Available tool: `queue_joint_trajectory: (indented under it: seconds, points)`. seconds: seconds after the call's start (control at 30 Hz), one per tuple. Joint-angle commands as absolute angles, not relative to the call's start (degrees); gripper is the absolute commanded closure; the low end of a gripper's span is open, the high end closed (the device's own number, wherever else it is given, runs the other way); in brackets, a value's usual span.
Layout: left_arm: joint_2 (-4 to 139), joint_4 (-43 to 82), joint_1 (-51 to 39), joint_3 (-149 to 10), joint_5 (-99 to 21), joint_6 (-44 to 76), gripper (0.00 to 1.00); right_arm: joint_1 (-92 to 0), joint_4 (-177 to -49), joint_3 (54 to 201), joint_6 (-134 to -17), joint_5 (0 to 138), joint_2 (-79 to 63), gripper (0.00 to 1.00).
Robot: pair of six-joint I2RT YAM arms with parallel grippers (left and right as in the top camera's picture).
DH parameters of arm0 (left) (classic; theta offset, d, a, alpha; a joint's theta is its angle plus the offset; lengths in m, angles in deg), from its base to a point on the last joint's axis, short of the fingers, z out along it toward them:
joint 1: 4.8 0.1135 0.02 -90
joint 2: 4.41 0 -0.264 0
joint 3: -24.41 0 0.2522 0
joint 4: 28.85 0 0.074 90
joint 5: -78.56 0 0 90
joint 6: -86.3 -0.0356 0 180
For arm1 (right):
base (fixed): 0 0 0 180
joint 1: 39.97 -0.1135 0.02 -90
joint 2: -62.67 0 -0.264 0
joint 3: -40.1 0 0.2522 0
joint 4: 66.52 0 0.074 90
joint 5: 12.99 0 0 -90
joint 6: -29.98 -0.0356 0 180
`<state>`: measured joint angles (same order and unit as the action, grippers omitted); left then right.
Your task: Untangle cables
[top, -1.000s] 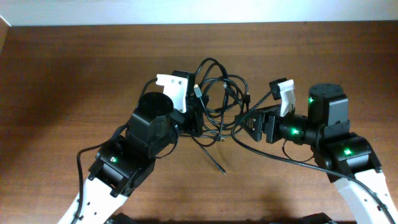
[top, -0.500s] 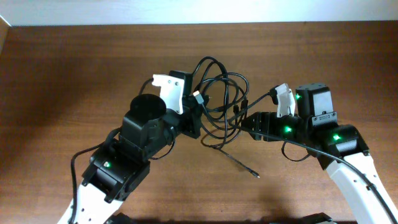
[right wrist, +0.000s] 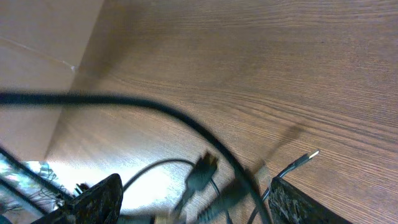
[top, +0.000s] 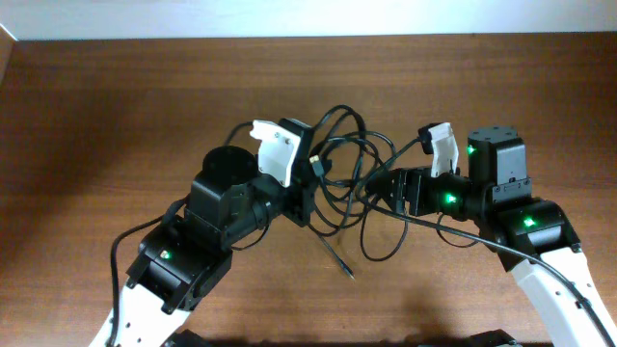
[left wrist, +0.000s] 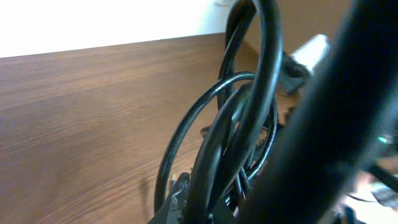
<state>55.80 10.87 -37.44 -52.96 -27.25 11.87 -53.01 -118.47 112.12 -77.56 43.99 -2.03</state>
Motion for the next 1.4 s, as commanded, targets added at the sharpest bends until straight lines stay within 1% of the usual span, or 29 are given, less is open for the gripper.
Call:
queue_joint_trajectory:
  seconds: [0.0,0.03,0.07,0.13,0.2,0.3,0.5,0.6,0.63,0.73,0.77,0.83,0.93,0.97,1.0,1.03,1.07,1.1,1.13,1.17,1.2,1.27,1.37]
  points:
    - [54.7,8.9,-37.4,-54.0,-39.6,11.1,1.00,-52.6,-118.6,112.4,-76.8,48.5,-1.4,0.26]
    - [54.7,9.0,-37.4,-54.0,-39.7,11.0,1.00,-52.6,-118.9,112.4,-76.8,49.1,-1.4,0.26]
    - [54.7,9.2,-37.4,-54.0,-39.7,7.7,1.00,-52.6,-119.3,112.4,-76.8,49.0,-1.4,0.26]
    - [54.7,10.0,-37.4,-54.0,-39.4,-3.1,1.00,-52.6,-121.5,112.4,-76.8,48.2,-1.3,0.26]
    - [54.7,12.5,-37.4,-54.0,-36.4,-13.0,1.00,-52.7,-123.7,112.4,-76.8,46.6,-0.9,0.26]
    - [54.7,16.3,-37.4,-54.0,-28.4,-14.8,1.00,-52.7,-124.4,112.4,-76.3,46.6,2.1,0.27]
    - [54.8,17.4,-37.4,-53.9,-27.3,-15.0,1.00,-52.7,-124.8,112.4,-67.1,44.0,13.3,0.27]
    - [54.9,16.7,-37.4,-53.9,-33.3,-15.3,1.00,-52.7,-126.0,112.4,-61.8,41.3,17.0,0.23]
    - [55.6,16.7,-37.4,-53.9,-37.8,-18.6,1.00,-52.7,-125.9,112.4,-59.9,38.6,17.4,0.23]
    - [57.9,16.4,-37.4,-53.9,-44.7,-19.1,1.00,-52.7,-125.7,112.4,-59.7,38.1,17.2,0.18]
    - [58.6,16.2,-37.4,-53.9,-46.8,-19.1,1.00,-52.7,-125.8,112.4,-58.8,37.9,17.2,0.17]
    - [60.8,13.2,-37.4,-53.9,-55.1,-19.1,1.00,-52.7,-125.6,112.4,-58.3,38.3,17.2,0.16]
    - [62.4,11.0,-37.4,-53.9,-63.9,-19.1,1.00,-52.7,-125.5,112.4,-58.5,41.9,17.2,0.16]
    - [62.7,11.2,-37.4,-53.9,-65.4,-19.8,1.00,-52.7,-125.5,112.4,-58.5,41.9,17.2,0.20]
    - [62.8,11.1,-37.4,-53.9,-65.5,-19.9,1.00,-52.7,-125.5,112.4,-58.5,41.9,17.2,0.39]
    - [62.8,11.1,-37.4,-53.9,-65.5,-19.9,1.00,-52.7,-125.5,112.4,-58.5,41.9,17.2,0.50]
    - [62.9,11.1,-37.4,-53.9,-65.5,-19.9,1.00,-52.7,-125.5,112.4,-58.6,41.7,17.2,0.75]
    - [63.0,11.1,-37.4,-53.9,-65.1,-19.9,1.00,-52.7,-125.5,112.4,-59.0,41.7,17.2,0.95]
    - [63.1,11.1,-37.4,-53.9,-64.1,-19.9,0.98,-52.7,-125.5,112.4,-59.0,41.7,17.2,0.96]
    - [63.1,11.2,-37.4,-53.9,-62.4,-19.9,0.63,-52.7,-125.5,112.4,-59.0,41.7,17.2,0.96]
    - [63.1,11.2,-37.4,-53.9,-61.5,-19.9,0.36,-52.7,-125.5,112.4,-59.0,41.7,17.2,0.96]
    - [63.1,11.1,-37.4,-53.9,-60.9,-19.9,0.02,-52.7,-125.5,112.4,-59.0,42.1,17.2,0.96]
    - [62.9,11.1,-37.4,-54.0,-59.4,-19.9,0.01,-52.6,-125.6,112.4,-64.4,50.0,17.2,0.96]
